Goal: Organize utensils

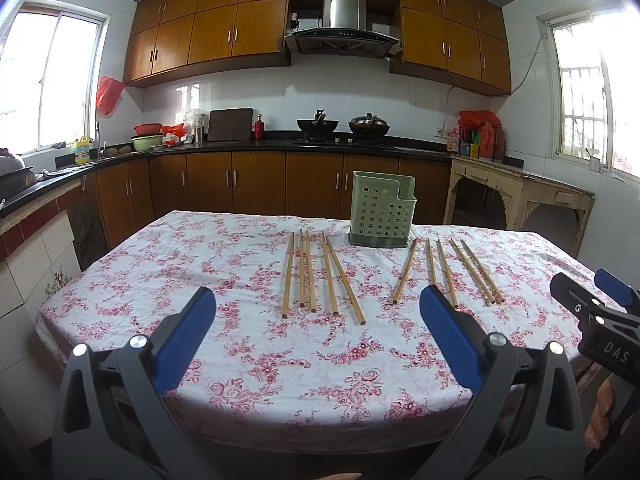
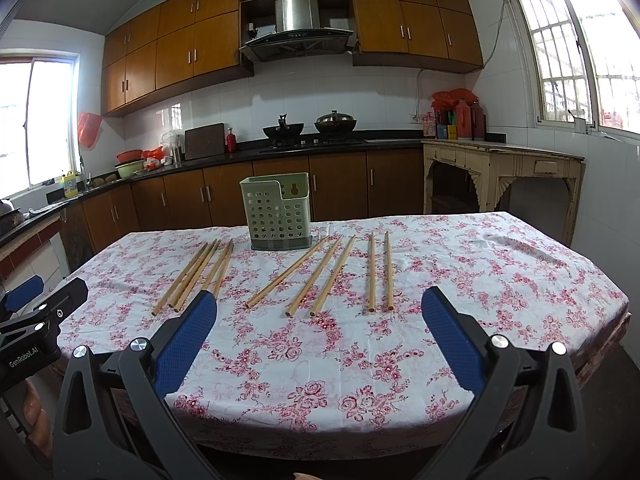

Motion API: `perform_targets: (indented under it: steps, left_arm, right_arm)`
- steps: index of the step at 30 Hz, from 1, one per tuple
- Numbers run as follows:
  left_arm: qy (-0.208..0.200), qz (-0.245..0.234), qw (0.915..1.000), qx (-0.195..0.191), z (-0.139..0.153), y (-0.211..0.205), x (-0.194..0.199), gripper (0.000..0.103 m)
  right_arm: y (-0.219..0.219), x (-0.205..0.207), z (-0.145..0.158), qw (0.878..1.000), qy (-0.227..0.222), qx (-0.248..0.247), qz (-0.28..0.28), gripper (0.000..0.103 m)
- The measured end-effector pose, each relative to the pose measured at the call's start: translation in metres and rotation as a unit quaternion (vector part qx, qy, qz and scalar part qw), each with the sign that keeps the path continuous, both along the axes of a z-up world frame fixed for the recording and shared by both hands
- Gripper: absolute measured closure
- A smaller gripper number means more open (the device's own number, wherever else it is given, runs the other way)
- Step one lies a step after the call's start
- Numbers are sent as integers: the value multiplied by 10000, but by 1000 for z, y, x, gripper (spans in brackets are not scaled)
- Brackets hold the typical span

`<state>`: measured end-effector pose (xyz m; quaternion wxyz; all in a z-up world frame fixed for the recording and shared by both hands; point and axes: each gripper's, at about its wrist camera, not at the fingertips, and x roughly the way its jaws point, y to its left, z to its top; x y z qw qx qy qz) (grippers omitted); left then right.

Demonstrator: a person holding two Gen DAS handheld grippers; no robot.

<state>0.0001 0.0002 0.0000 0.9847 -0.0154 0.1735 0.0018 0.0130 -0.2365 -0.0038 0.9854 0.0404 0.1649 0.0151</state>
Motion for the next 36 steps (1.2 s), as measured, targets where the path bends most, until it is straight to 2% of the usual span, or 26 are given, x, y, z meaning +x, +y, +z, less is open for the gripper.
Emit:
perform_targets:
  steps: [36]
  left_arm:
    - [-5,3,10000,8,0,0,0,4]
  right_arm:
    - [-3,0,-1,10000,2,17,-10,2]
